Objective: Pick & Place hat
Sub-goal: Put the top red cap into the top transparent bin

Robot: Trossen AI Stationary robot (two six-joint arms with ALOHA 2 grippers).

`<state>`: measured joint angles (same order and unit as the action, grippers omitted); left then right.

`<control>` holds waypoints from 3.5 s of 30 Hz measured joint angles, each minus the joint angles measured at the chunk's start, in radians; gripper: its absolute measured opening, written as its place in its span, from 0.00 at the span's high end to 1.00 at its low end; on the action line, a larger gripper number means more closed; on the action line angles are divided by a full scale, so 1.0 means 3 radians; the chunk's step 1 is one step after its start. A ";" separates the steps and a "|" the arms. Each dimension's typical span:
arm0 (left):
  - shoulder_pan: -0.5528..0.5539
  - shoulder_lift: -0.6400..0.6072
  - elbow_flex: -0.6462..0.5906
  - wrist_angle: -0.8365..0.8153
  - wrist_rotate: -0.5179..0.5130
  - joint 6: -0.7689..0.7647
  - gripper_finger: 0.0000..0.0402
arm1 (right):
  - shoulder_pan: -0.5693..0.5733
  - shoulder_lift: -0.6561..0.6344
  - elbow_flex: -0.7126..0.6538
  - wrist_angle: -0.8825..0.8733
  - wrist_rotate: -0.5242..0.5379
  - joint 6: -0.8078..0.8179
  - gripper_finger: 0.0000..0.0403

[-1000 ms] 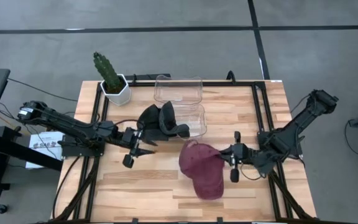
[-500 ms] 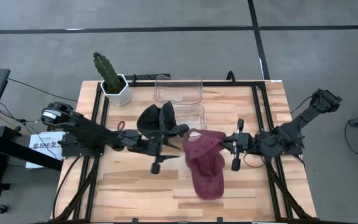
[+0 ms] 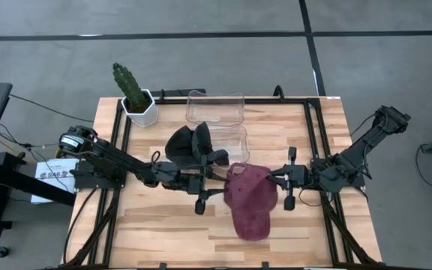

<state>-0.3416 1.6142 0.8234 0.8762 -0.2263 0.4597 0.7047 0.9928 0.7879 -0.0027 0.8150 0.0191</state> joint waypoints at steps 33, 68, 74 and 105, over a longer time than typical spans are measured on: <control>-0.0021 0.0086 -0.0004 0.0049 -0.0178 -0.0367 0.67 | -0.0282 0.0528 0.0995 0.1007 -0.0205 -0.1993 1.00; -0.0290 -0.0530 -0.0001 -0.1032 -0.0423 -0.0690 0.97 | -0.0110 0.0600 0.1088 0.0708 0.0315 -0.1856 0.99; -0.0324 -0.0811 0.0001 -0.1506 -0.0476 -0.0703 0.97 | 0.0006 0.0591 0.1088 0.0316 0.0049 -0.1541 1.00; -0.0245 -0.0885 -0.0005 -0.1883 -0.0495 -0.0962 0.97 | 0.0149 0.0513 0.1278 -0.0731 -0.0698 -0.0457 0.94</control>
<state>-0.4152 1.3487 0.8219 0.3113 -0.3749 0.1711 0.7493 1.1467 1.1713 -0.2219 0.6055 -0.1180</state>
